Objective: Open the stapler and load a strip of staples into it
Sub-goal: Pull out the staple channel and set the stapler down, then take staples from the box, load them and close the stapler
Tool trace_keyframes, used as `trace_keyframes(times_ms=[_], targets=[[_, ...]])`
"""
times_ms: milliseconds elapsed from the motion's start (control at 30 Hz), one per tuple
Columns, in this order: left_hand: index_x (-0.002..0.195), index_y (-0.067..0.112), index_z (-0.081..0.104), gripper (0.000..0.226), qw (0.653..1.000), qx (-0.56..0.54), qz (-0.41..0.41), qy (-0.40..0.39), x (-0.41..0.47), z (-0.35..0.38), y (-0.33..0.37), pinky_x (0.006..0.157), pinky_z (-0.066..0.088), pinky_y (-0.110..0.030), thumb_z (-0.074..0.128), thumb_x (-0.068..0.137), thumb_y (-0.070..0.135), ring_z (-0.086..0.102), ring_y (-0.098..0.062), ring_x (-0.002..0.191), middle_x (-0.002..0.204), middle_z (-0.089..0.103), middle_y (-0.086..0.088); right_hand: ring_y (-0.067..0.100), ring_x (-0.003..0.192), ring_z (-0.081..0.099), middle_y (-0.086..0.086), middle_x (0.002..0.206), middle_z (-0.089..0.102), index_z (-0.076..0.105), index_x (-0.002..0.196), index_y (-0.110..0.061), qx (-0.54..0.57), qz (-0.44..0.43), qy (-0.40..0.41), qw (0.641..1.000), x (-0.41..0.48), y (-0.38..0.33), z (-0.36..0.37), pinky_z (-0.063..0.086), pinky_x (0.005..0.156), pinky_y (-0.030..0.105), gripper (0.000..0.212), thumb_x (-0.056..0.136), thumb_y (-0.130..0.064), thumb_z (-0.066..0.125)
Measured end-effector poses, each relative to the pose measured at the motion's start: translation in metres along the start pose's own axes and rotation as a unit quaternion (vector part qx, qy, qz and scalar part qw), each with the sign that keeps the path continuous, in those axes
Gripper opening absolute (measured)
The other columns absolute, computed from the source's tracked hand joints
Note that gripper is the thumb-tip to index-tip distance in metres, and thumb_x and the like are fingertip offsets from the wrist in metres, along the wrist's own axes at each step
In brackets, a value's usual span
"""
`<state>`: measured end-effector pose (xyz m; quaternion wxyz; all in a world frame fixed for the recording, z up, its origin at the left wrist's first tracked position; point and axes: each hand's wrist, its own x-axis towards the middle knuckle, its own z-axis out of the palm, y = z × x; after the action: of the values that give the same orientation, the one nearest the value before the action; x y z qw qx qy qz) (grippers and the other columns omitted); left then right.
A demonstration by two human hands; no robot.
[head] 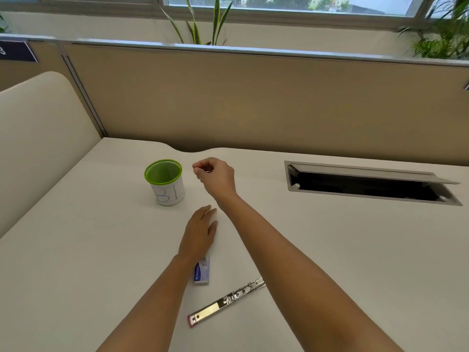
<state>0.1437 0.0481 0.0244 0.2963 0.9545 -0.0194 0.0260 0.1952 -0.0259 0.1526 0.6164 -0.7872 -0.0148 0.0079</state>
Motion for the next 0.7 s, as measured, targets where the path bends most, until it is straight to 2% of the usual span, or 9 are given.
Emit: trace_keyframes(times_ms=[100, 267, 400, 533, 633, 700], targets=[[0.136, 0.010, 0.039, 0.042, 0.999, -0.025, -0.015, -0.019, 0.002, -0.005, 0.002, 0.111, 0.033, -0.038, 0.041, 0.095, 0.021, 0.040, -0.026, 0.131, 0.142, 0.044, -0.010, 0.017, 0.085, 0.062, 0.008, 0.099, 0.072, 0.071, 0.094, -0.008, -0.022, -0.015, -0.011, 1.000, 0.017, 0.001, 0.020, 0.052, 0.087, 0.032, 0.013, 0.086, -0.008, 0.060], [0.141, 0.003, 0.023, 0.047, 0.992, -0.086, -0.059, -0.075, -0.003, -0.016, 0.014, 0.114, 0.023, -0.033, 0.038, 0.097, 0.012, 0.030, -0.025, 0.137, 0.149, 0.030, -0.014, 0.024, 0.092, 0.064, 0.010, 0.098, 0.071, 0.071, 0.091, -0.007, -0.091, -0.047, -0.021, 0.995, 0.040, 0.006, 0.051, 0.050, 0.082, 0.031, 0.013, 0.086, -0.007, 0.059], [0.143, 0.006, 0.014, 0.049, 0.992, -0.091, -0.071, -0.049, -0.009, -0.019, 0.020, 0.112, 0.017, -0.026, 0.033, 0.098, 0.014, 0.025, -0.021, 0.140, 0.152, 0.024, -0.009, 0.027, 0.095, 0.063, 0.012, 0.102, 0.071, 0.072, 0.094, -0.007, -0.133, -0.057, -0.035, 0.989, 0.050, 0.015, 0.067, 0.051, 0.083, 0.035, 0.019, 0.088, -0.004, 0.054], [0.141, 0.005, 0.025, 0.045, 0.991, -0.103, -0.081, -0.029, -0.007, -0.020, 0.021, 0.111, 0.022, -0.029, 0.036, 0.097, 0.012, 0.030, -0.024, 0.137, 0.148, 0.032, -0.011, 0.023, 0.093, 0.064, 0.009, 0.101, 0.071, 0.071, 0.095, -0.008, -0.093, -0.060, 0.001, 0.994, 0.050, 0.018, 0.063, 0.050, 0.081, 0.030, 0.022, 0.089, -0.003, 0.051], [0.132, 0.005, 0.044, 0.038, 0.994, -0.094, -0.053, -0.018, 0.000, -0.014, 0.009, 0.107, 0.033, -0.035, 0.044, 0.094, 0.011, 0.041, -0.028, 0.130, 0.139, 0.046, -0.014, 0.015, 0.085, 0.060, 0.007, 0.096, 0.071, 0.069, 0.093, -0.007, -0.052, -0.064, 0.036, 0.996, 0.040, 0.025, 0.048, 0.048, 0.078, 0.025, 0.013, 0.087, -0.007, 0.057], [0.123, 0.012, 0.054, 0.032, 0.996, -0.085, -0.027, -0.008, 0.002, -0.009, -0.002, 0.103, 0.040, -0.035, 0.047, 0.092, 0.017, 0.048, -0.024, 0.123, 0.132, 0.053, -0.008, 0.010, 0.082, 0.057, 0.005, 0.095, 0.070, 0.067, 0.093, -0.008, -0.041, -0.057, 0.055, 0.996, 0.031, 0.034, 0.034, 0.049, 0.078, 0.025, 0.010, 0.087, -0.010, 0.059]])
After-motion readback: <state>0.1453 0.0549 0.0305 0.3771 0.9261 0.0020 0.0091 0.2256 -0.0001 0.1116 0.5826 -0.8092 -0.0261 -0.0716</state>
